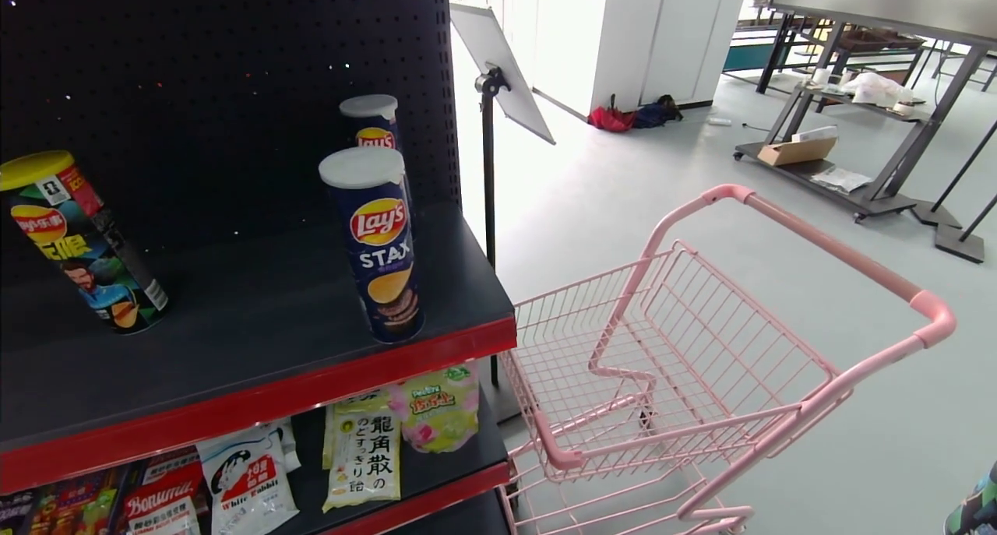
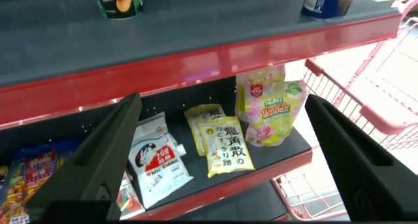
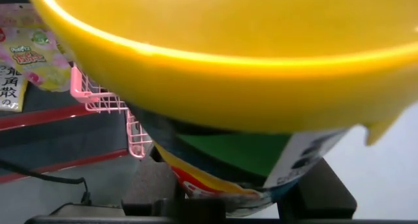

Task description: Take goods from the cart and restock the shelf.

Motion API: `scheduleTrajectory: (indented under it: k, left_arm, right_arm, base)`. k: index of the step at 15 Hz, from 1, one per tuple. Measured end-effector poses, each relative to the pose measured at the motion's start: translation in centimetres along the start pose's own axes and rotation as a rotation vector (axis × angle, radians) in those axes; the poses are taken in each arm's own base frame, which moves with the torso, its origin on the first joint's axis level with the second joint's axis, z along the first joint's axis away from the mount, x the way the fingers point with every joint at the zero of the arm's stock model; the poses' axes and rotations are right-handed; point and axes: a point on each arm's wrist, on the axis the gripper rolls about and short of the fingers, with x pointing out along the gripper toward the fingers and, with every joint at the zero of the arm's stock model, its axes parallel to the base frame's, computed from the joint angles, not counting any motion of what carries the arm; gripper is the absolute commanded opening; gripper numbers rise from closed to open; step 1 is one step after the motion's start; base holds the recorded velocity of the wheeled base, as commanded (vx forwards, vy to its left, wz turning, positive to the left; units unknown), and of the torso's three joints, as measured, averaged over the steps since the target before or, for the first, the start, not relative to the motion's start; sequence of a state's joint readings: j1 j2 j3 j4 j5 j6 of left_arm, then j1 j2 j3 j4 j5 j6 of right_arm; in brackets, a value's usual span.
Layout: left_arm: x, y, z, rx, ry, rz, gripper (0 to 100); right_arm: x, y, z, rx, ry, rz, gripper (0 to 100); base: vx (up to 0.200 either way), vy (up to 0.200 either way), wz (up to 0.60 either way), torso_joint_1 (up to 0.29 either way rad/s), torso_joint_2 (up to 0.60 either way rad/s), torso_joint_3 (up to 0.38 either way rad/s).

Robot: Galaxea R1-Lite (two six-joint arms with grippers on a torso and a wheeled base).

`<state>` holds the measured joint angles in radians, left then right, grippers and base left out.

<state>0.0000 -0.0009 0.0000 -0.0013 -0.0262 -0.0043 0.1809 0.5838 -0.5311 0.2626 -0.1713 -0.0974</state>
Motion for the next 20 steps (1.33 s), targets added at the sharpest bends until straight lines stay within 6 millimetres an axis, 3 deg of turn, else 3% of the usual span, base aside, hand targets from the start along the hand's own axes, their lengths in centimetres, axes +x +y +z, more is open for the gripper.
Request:
scheduleTrajectory:
  k: [3,13,16,20]
  left_arm:
    - [0.0,0.0,0.0,0.000,0.000,0.000,100]
    - [0.0,0.0,0.0,0.000,0.000,0.000,100]
    - [0.0,0.0,0.0,0.000,0.000,0.000,100]
    - [0.0,0.0,0.0,0.001,0.000,-0.001,100]
  right_arm:
    - [0.2,0.0,0.2,0.000,0.006,-0.001,0]
    - [0.6,0.1,0.0,-0.002,0.030,-0.004,0]
    - [0.6,0.2,-0.8,0.002,0.040,-0.004,0]
    - [0.2,0.4,-3.0,0.035,-0.061,0.040,0]
  base:
    - [0.000,0.000,0.00,0.162,-0.38,-0.225]
    - [0.000,0.000,0.54,0.013,-0.02,-0.014]
    - [0.000,0.000,0.00,0.000,0.00,0.000]
    - [0.000,0.200,0.00,-0.004,0.00,0.001]
